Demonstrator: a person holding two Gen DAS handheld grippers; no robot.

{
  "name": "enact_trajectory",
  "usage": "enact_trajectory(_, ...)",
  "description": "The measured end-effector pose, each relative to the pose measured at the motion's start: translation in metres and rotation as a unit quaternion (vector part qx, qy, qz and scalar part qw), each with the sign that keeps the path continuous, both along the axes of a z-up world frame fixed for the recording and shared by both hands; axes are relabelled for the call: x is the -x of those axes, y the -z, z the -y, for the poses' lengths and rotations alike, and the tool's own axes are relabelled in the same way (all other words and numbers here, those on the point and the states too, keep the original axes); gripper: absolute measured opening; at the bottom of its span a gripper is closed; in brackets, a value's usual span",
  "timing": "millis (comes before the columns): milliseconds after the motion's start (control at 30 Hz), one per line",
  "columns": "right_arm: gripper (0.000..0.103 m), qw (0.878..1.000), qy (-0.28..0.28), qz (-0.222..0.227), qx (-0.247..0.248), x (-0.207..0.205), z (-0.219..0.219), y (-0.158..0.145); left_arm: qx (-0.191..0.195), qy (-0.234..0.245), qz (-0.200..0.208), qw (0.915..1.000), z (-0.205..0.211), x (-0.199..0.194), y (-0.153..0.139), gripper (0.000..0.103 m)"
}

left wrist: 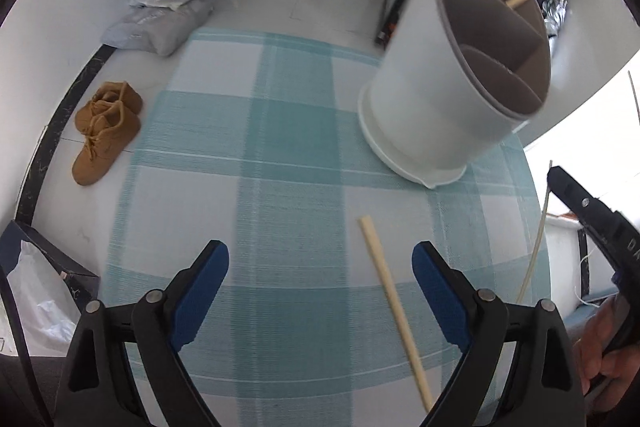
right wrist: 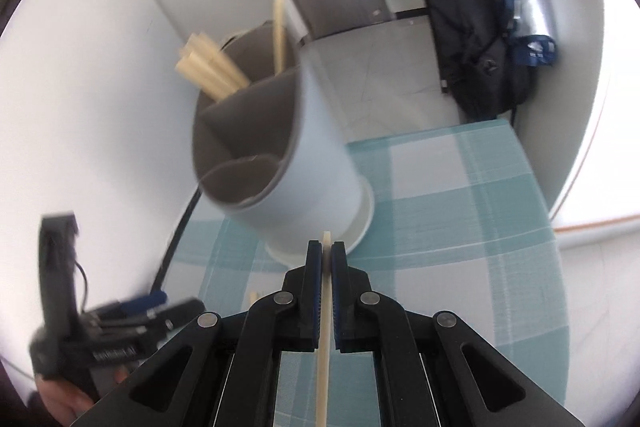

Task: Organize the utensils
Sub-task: 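Pinch the last chopstick with the left gripper while the right gripper holds its chopstick, then lift both held chopsticks up over the caddy opening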

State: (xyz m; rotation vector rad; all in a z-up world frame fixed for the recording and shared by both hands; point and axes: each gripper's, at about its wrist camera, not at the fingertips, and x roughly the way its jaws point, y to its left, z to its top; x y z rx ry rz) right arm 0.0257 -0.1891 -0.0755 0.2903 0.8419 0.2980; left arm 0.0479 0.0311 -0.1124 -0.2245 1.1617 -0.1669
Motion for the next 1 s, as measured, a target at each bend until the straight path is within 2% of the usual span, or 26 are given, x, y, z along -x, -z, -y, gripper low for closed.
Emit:
enact_trajectory(233,0.003,0.999,0.042,0.025,-0.011,0.013,0.027,-0.012,-0.05,0.011,-0.025,0.9984,0.023,-0.007,0.013,0.088)
enact_trajectory(367,0.003,0.998,0.054,0.033,-0.016,0.016,0.038,-0.017,-0.079,0.005,-0.031,0.9964,0.028,-0.011,0.017,0.081)
enact_trajectory(433,0.003,0.997,0.06,0.04,-0.016,0.014,0.04,-0.015,-0.123,0.005,-0.027,0.992,0.035,-0.012,0.018,0.071)
enact_trajectory(500,0.003,0.997,0.064,0.042,-0.023,0.015,0.049,-0.014,-0.119,0.009,-0.021,0.9927,0.038,-0.011,0.016,0.059)
enact_trajectory(533,0.003,0.997,0.064,0.041,-0.025,0.015,0.052,-0.014,-0.117,0.011,-0.021,0.9928,0.04,-0.01,0.015,0.048)
enact_trajectory(567,0.003,0.997,0.066,0.04,-0.027,0.016,0.054,-0.013,-0.115,0.012,-0.02,0.9931,0.042,-0.009,0.015,0.042)
enact_trajectory(633,0.004,0.996,0.069,0.038,-0.031,0.017,0.058,-0.013,-0.115,0.018,-0.018,0.993,0.047,-0.008,0.013,0.02)
enact_trajectory(667,0.004,0.996,0.07,0.036,-0.034,0.017,0.059,-0.012,-0.114,0.019,-0.019,0.9932,0.049,-0.009,0.013,0.015)
enact_trajectory(700,0.003,0.996,0.071,0.035,-0.036,0.017,0.06,-0.012,-0.112,0.022,-0.02,0.9933,0.051,-0.009,0.013,0.006)
enact_trajectory(867,0.004,0.996,0.068,0.038,-0.04,0.019,0.059,-0.014,-0.1,0.018,-0.024,0.9946,0.054,-0.013,0.014,0.003)
enact_trajectory(1000,0.004,0.996,0.06,0.049,-0.036,0.022,0.054,-0.019,-0.08,-0.002,0.004,0.9968,0.043,-0.013,0.001,0.003)
